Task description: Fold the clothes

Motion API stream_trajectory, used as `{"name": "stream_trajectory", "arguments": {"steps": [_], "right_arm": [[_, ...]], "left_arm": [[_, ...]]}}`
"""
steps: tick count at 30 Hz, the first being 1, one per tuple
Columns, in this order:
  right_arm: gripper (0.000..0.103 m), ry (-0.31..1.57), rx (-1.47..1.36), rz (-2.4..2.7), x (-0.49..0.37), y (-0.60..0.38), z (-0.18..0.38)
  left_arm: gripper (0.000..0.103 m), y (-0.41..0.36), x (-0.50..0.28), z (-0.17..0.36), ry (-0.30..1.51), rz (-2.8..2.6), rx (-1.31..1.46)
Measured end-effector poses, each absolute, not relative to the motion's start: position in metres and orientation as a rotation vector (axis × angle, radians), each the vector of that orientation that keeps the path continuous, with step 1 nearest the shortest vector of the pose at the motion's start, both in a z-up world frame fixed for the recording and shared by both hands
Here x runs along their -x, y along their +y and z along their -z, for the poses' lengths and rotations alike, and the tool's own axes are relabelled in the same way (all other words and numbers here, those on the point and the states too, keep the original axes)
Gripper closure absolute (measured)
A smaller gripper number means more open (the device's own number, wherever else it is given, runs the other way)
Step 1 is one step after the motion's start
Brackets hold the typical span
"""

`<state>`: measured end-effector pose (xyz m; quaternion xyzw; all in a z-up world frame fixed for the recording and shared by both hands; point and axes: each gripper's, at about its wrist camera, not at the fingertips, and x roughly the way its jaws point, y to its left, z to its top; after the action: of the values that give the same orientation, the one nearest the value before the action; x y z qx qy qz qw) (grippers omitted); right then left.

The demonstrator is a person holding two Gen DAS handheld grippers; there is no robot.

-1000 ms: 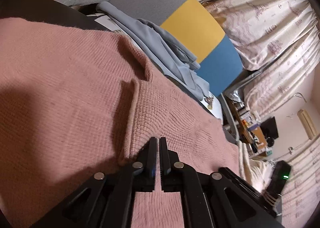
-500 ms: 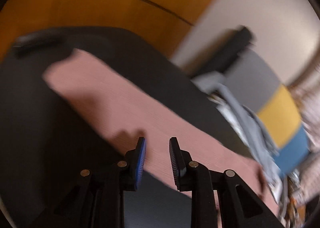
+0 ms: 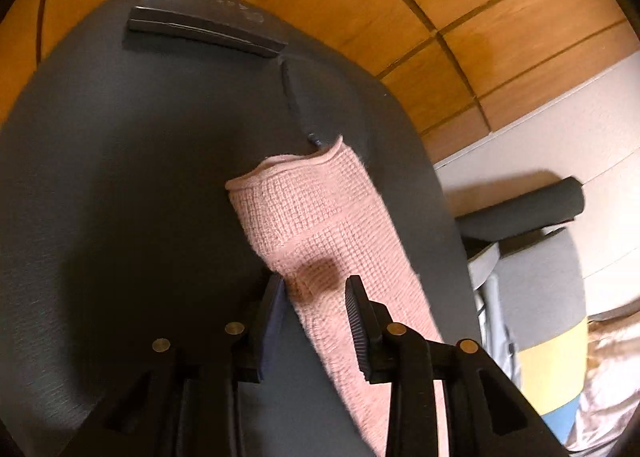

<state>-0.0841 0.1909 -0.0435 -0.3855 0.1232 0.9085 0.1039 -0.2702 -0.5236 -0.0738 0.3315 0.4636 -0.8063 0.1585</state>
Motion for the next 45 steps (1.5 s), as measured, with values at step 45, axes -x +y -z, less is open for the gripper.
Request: {"name": "stream_trajectory", "arguments": {"steps": [45], "right_arm": [[0.061, 0.412, 1.120, -2.693, 0.081, 0.192, 0.044]], "left_arm": [[0.089, 0.041, 0.164, 0.041, -0.259, 3.517, -1.512]]}}
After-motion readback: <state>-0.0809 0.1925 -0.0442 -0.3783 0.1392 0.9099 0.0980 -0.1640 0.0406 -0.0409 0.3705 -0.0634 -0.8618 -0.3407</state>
